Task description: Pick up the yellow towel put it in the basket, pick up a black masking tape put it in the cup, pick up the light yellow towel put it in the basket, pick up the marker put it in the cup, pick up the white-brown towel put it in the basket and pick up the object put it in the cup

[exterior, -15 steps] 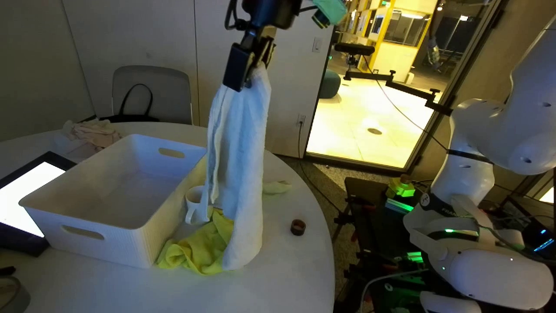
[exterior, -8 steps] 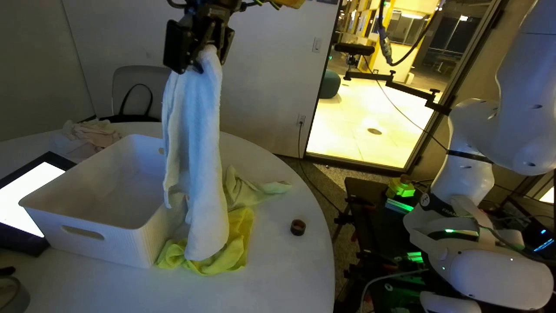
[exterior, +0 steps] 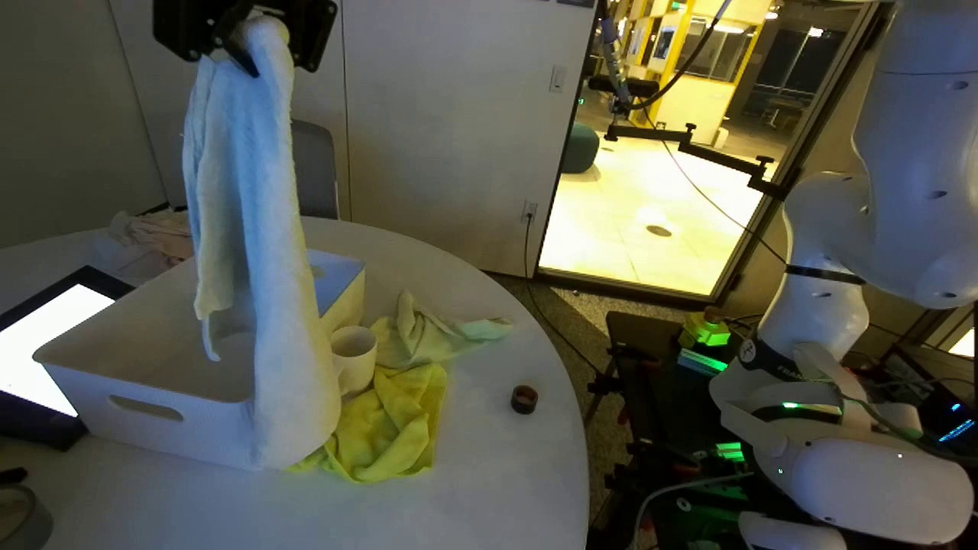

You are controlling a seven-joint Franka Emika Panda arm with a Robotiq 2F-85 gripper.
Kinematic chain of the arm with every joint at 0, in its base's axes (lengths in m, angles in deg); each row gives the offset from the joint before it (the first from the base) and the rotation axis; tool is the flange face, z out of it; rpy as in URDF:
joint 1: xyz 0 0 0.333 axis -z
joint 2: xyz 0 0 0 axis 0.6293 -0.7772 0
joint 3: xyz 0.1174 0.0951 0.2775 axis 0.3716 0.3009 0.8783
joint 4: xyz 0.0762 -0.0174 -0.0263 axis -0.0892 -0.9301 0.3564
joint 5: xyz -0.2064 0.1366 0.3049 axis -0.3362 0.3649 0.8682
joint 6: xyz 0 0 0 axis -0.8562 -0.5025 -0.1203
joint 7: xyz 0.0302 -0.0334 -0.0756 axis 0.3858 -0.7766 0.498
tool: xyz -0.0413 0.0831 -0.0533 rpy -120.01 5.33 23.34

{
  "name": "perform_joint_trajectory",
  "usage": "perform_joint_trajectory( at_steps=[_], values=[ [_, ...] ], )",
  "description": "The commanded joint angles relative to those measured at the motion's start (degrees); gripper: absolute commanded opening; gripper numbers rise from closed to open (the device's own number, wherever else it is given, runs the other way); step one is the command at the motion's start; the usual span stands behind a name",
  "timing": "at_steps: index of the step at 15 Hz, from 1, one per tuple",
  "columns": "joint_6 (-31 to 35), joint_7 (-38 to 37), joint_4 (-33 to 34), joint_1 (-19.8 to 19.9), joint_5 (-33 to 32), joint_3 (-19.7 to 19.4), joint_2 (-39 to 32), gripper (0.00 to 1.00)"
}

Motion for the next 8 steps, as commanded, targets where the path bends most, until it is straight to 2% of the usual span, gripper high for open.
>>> perform_joint_trajectory(
  at_steps=[1,8],
  values=[
    [-2.4,-3.3,13.6,-3.1,-1.1,-3.0,-7.7,0.00],
    [-0.9,-9.5,29.0,-3.9,-0.1,-8.5,-16.9,0.00]
  ],
)
